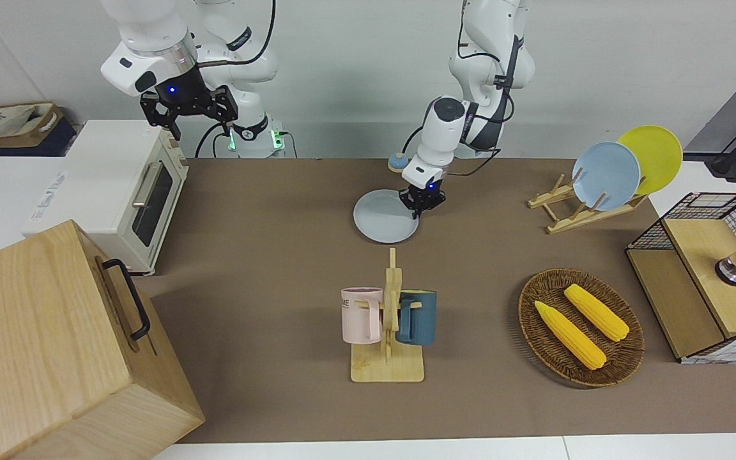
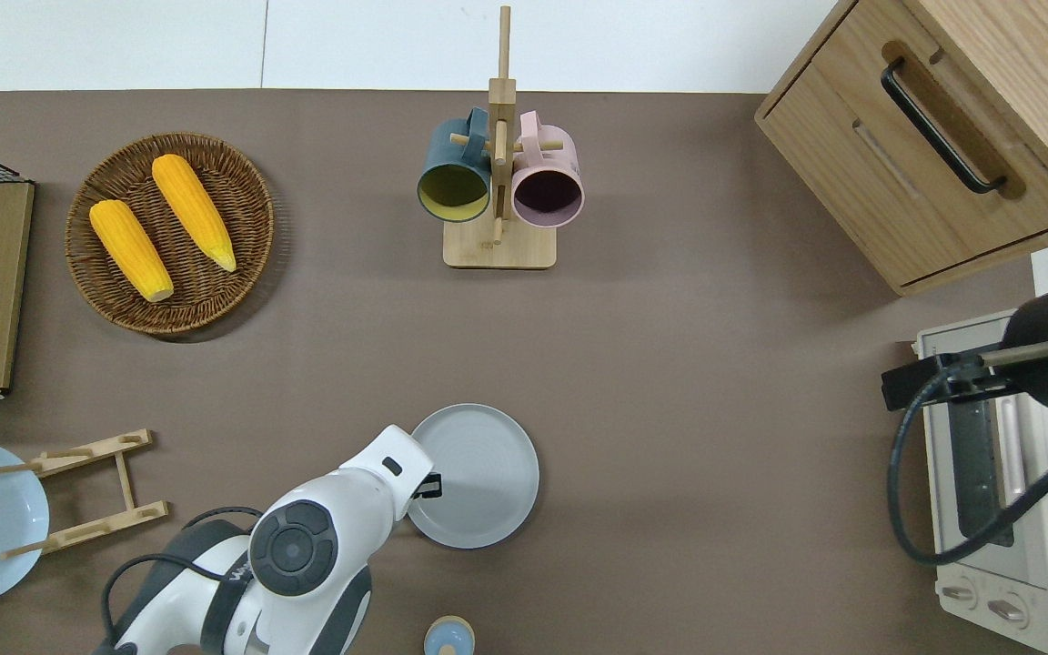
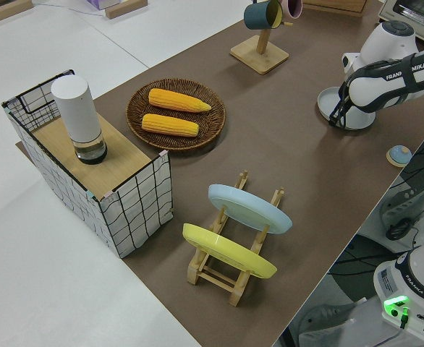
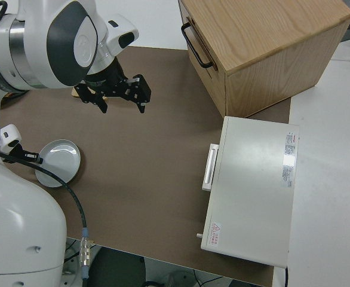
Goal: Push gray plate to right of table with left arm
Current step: 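Push the gray plate across the table away from the left arm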
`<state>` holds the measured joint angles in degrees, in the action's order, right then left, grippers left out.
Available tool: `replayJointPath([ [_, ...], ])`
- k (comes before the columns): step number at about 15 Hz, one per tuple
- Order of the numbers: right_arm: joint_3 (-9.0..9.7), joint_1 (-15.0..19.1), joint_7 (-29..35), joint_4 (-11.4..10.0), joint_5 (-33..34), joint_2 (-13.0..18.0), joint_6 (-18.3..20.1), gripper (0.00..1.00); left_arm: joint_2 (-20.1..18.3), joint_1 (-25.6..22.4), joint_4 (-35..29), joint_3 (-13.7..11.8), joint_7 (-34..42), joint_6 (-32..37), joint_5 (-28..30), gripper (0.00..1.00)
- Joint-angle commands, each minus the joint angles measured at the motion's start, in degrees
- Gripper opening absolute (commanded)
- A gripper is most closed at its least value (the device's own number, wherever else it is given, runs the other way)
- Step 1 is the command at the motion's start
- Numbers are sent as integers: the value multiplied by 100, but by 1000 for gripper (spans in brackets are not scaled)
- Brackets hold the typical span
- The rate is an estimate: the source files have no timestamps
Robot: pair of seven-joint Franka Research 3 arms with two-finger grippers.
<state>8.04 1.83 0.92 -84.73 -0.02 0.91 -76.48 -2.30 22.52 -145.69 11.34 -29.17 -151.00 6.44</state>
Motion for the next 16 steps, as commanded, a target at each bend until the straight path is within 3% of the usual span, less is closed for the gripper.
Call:
replayJointPath([
  [1,92,107,66,53,-25,14,89,983,537,340,303,0,-396,-149,-11,0],
  [9,92,107,75,53,-25,14,89,983,977,841,927,26,-941,-70,-29,0],
  [16,92,107,75,53,-25,14,89,983,1486,1157,1814,35,-1872,342,-538,0],
])
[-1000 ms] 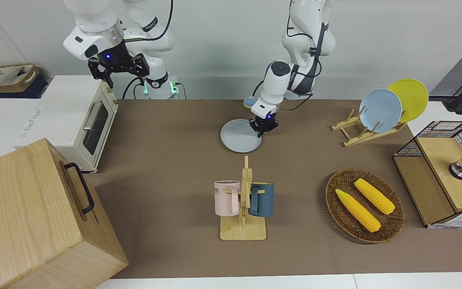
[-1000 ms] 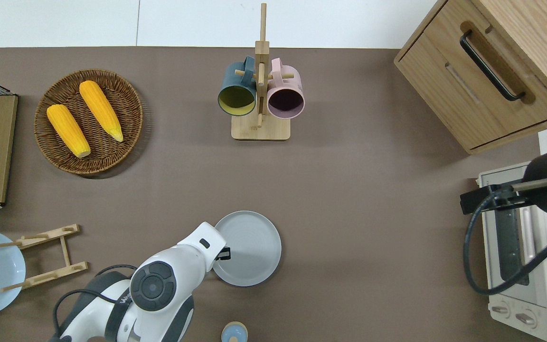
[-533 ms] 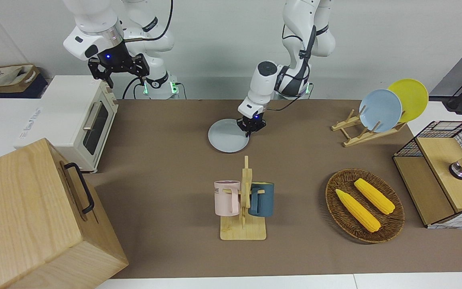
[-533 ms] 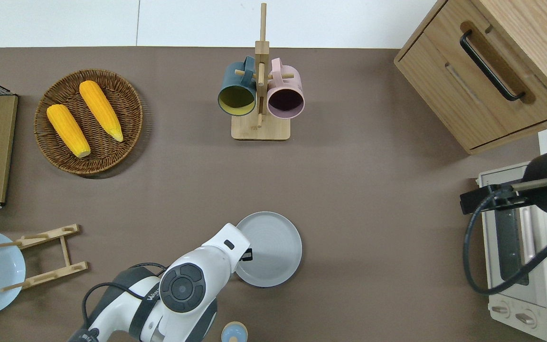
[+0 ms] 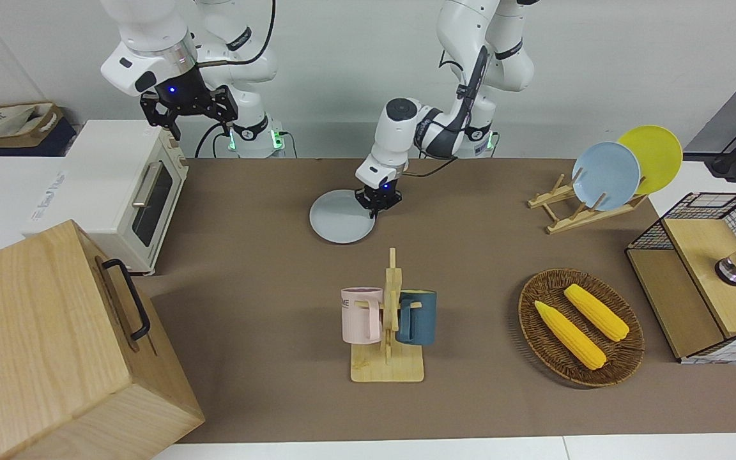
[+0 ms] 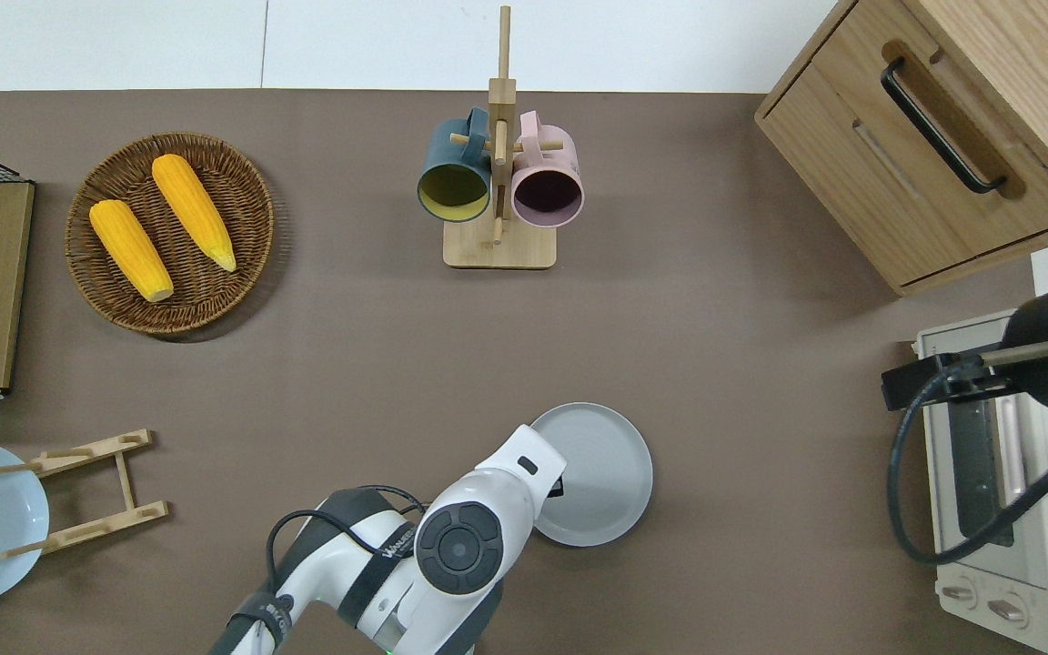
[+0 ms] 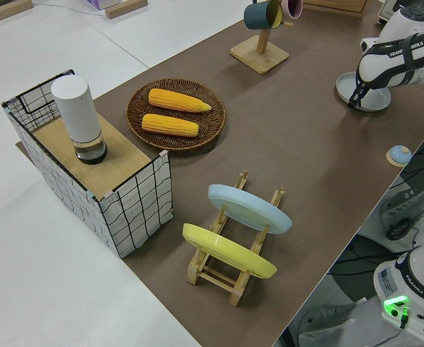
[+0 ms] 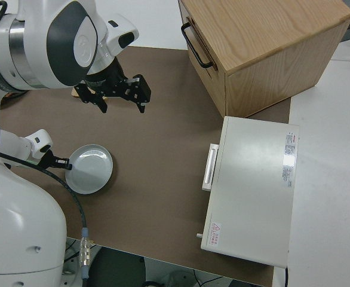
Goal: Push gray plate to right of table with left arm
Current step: 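Push the gray plate across the table away from the left arm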
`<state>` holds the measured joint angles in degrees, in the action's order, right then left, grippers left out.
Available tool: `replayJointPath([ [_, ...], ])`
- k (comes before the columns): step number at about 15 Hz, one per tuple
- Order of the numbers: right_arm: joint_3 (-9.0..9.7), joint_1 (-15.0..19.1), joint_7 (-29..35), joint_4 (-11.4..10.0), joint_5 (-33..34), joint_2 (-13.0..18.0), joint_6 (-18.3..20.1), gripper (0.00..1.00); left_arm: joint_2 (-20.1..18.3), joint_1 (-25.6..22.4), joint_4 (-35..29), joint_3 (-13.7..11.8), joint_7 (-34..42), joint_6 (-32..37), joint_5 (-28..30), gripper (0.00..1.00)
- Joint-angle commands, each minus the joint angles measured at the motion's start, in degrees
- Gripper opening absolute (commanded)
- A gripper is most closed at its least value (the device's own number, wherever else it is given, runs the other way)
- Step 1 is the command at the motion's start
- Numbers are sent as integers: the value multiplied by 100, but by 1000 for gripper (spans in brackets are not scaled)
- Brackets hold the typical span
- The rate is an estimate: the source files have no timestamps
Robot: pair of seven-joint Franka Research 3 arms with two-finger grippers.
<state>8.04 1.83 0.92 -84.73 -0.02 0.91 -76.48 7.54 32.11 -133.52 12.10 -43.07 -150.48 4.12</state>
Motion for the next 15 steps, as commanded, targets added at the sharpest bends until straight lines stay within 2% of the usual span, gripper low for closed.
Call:
replayJointPath([
  [1,92,115,75,53,-25,14,89,983,581,251,686,-33,-578,299,-324,0],
  [5,92,115,75,53,-25,14,89,983,880,427,959,-33,-799,291,-341,0],
  [10,92,115,66,53,-25,14,89,983,1170,568,1302,-33,-1273,291,-702,0],
  [15,92,115,75,53,-25,14,89,983,1232,577,1426,-33,-1300,291,-728,0],
])
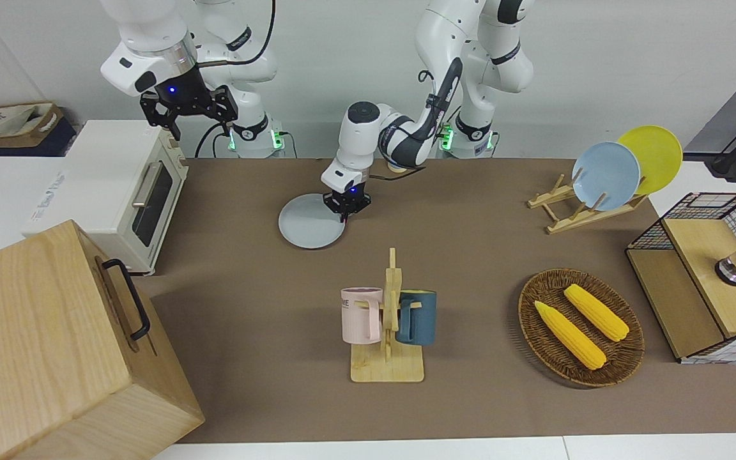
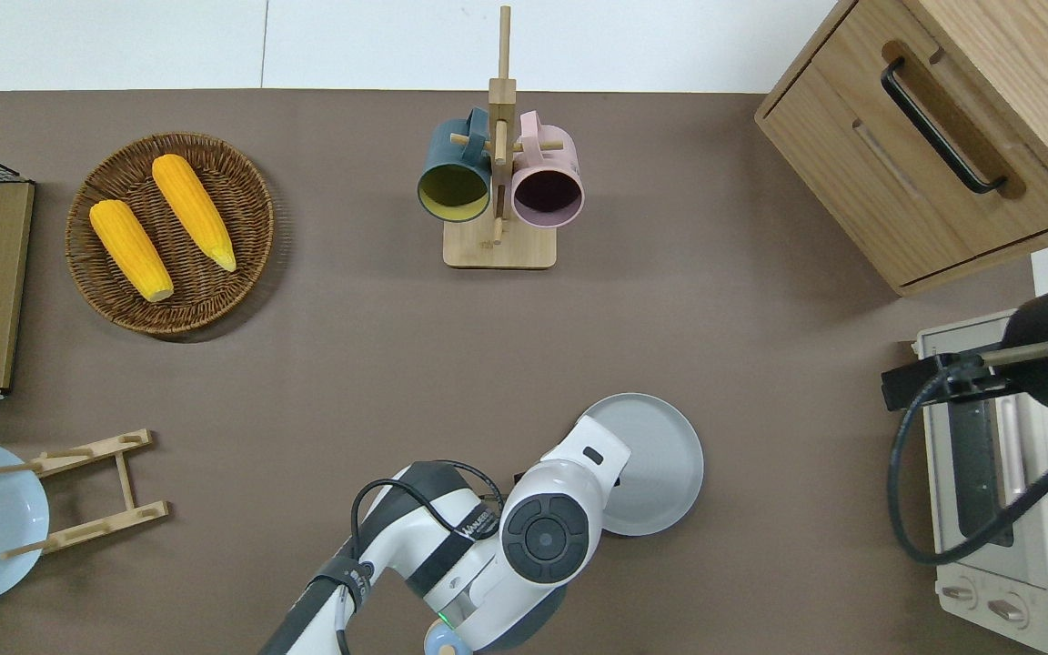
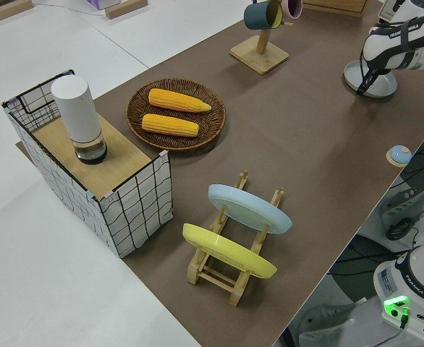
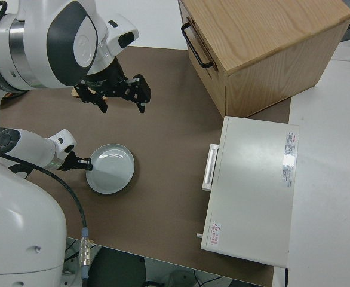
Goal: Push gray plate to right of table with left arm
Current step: 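Push the gray plate across the table away from the left arm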
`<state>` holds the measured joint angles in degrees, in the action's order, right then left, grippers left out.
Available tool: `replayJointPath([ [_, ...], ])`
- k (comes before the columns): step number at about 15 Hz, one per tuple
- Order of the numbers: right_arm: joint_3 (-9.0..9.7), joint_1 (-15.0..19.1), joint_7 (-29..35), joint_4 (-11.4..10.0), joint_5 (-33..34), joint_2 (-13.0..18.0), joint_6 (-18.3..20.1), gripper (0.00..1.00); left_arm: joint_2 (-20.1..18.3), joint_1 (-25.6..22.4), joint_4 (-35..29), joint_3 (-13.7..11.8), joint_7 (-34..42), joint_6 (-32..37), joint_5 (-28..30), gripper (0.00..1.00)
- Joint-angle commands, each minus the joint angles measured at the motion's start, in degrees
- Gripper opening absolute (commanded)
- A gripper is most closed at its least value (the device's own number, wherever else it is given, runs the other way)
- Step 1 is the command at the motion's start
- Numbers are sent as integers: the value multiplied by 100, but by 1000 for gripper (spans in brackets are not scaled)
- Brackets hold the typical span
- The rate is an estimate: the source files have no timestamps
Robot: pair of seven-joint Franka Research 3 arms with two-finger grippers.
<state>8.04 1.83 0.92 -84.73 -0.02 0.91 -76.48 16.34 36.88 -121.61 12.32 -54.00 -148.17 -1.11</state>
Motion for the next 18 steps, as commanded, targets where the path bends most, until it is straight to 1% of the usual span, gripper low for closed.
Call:
replayJointPath([
  [1,92,107,66,53,-25,14,89,983,352,100,226,-55,-207,60,-206,0],
  [2,92,107,66,53,-25,14,89,983,352,100,235,-55,-207,60,-197,0],
  [3,92,107,75,53,-25,14,89,983,352,100,235,-55,-198,60,-206,20],
  [5,92,115,66,53,-25,14,89,983,352,74,235,-64,-181,60,-197,410],
  [6,92,115,66,53,-25,14,89,983,352,65,235,-64,-181,60,-197,644],
  [7,92,107,66,53,-25,14,89,983,352,56,235,-64,-181,60,-197,760],
  [8,92,115,75,53,-25,14,89,983,344,56,235,-64,-163,60,-206,919],
  [9,92,107,66,53,-25,14,89,983,344,56,235,-64,-163,60,-206,993],
  [15,92,107,66,53,-25,14,89,983,300,38,235,-81,-146,121,-215,993],
  [18,92,115,66,53,-25,14,89,983,168,30,235,-125,-49,341,-215,993],
])
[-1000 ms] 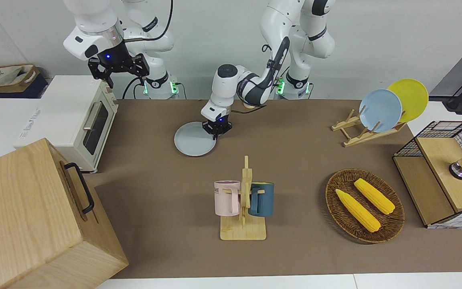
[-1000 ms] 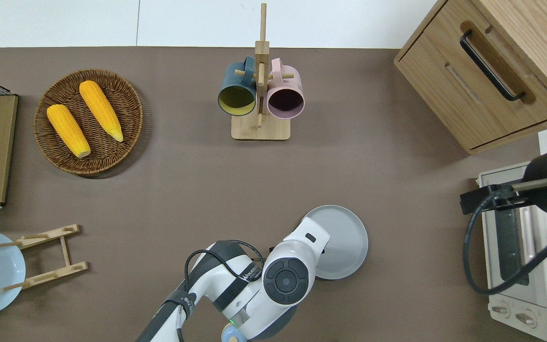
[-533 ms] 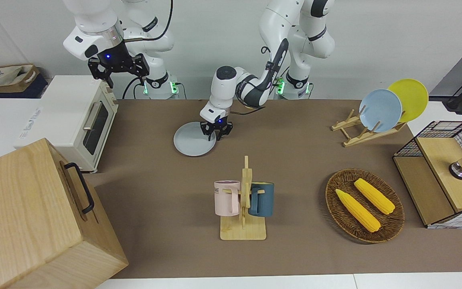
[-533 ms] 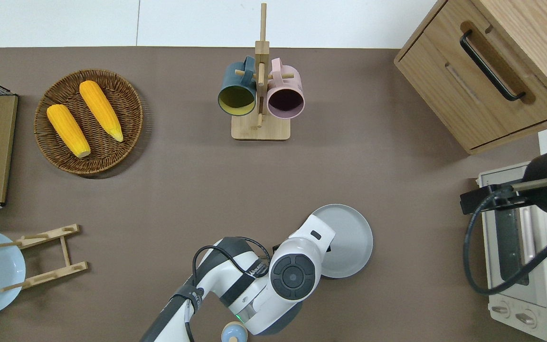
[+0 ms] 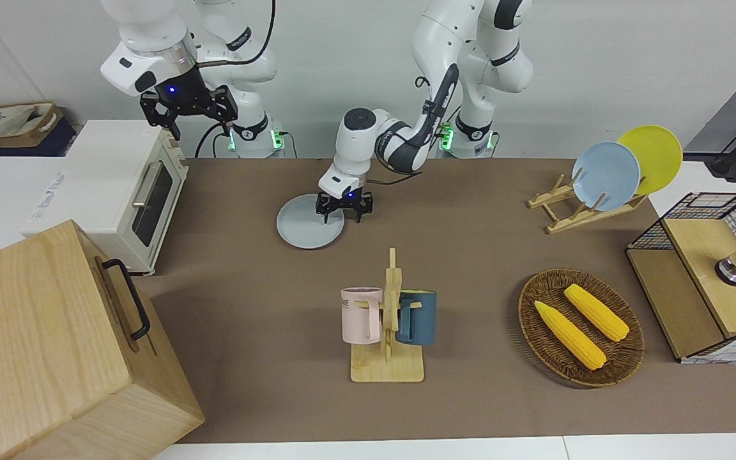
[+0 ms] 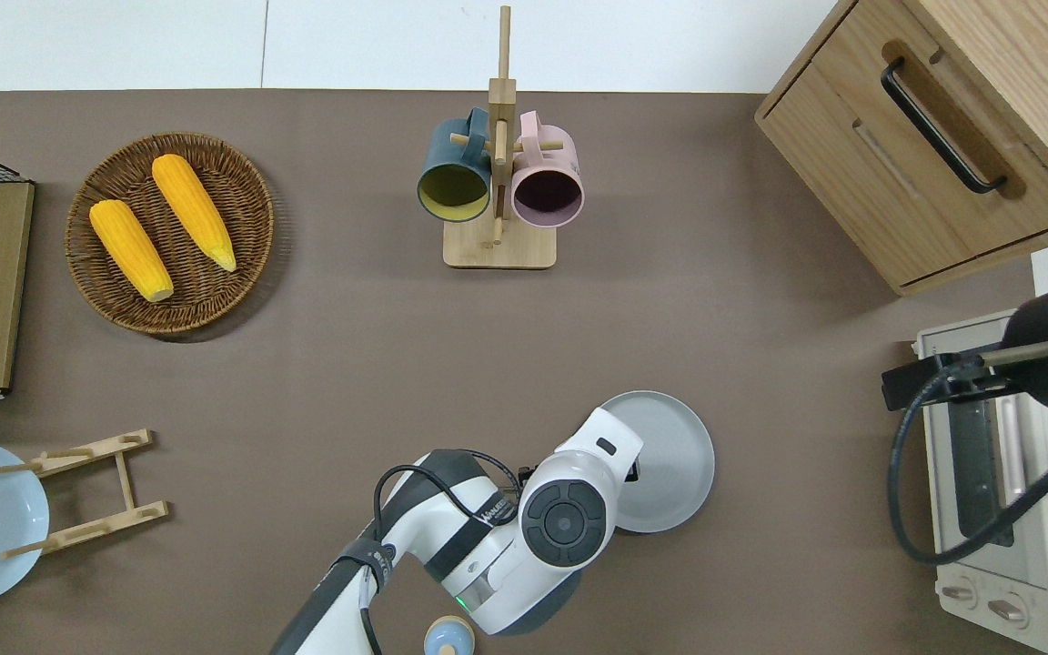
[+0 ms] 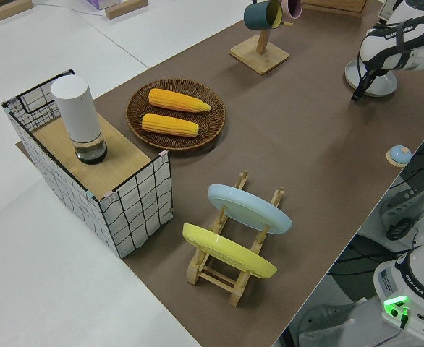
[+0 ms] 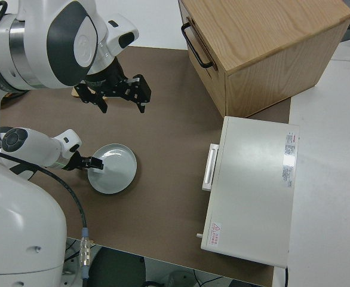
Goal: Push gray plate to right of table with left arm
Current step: 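Push the gray plate across the table away from the left arm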
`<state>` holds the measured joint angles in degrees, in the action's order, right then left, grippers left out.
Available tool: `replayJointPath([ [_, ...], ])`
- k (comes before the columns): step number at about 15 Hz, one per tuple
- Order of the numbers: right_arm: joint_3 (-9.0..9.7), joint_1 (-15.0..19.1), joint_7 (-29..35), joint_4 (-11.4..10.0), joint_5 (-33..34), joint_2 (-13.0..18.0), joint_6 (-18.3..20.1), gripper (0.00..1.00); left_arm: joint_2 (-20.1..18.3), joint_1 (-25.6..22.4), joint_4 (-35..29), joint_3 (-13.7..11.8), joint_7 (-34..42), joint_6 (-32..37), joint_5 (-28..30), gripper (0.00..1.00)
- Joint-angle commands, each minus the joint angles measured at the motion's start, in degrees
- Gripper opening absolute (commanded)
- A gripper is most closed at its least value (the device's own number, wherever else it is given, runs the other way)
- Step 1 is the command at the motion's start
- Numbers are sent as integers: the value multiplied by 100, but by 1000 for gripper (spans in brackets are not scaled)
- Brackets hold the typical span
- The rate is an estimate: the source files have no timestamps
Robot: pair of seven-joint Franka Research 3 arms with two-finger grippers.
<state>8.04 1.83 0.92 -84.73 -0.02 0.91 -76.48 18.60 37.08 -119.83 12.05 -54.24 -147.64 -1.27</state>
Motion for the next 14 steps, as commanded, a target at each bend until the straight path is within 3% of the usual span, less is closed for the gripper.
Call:
replayJointPath([
  [1,92,107,66,53,-25,14,89,983,-128,-25,56,-98,45,375,-199,995],
  [12,92,107,66,53,-25,14,89,983,-997,-763,13,-98,1108,1842,-93,995],
  [14,92,115,66,53,-25,14,89,983,-1234,-938,-14,-106,1581,2141,169,995],
])
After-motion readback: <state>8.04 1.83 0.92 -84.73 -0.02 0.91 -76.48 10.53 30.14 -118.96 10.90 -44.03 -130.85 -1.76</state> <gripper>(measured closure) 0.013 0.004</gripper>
